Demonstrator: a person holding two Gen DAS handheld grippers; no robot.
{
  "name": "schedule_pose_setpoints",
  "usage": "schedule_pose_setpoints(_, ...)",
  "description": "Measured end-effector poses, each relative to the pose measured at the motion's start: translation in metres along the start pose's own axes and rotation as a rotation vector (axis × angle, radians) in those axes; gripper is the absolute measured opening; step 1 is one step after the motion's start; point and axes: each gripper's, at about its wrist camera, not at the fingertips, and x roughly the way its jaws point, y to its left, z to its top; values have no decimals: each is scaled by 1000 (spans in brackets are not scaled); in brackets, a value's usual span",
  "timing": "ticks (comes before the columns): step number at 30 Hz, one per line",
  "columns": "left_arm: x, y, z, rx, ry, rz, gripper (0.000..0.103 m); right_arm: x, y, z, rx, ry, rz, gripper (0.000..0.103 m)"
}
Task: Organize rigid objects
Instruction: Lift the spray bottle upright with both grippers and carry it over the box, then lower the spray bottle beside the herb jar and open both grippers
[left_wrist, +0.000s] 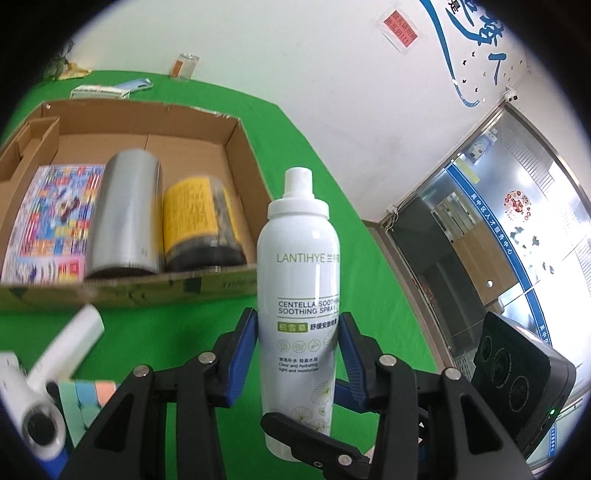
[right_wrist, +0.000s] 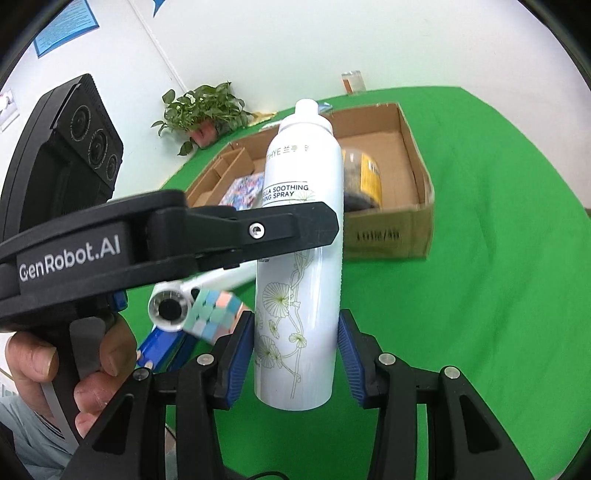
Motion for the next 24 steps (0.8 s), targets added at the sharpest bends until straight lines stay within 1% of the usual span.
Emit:
schedule_pose_setpoints(4,7,-6,24,12,-11,-1,43,4,-2,21,-39,4,-6,43)
schedule_pose_setpoints(7,14,-5,49,13,-8,1,43,11,-7,45,-56,11,-4,43)
schedule_pose_setpoints(11,32,3,86,-28,35,-11,43,19,-19,76,-54,42,-11,43)
schedule_pose_setpoints(16,52,13,122,-67,71,-22,43,33,-31,116,-62,93,-27,43)
schedule_pose_setpoints(19,66,21,135,-92,91,-32,43,44,-39,135,-73,125,-40,43)
schedule_pose_setpoints(24,95,32,144,-113,134,-11,43,67,-56,153,-48,171,-39,43)
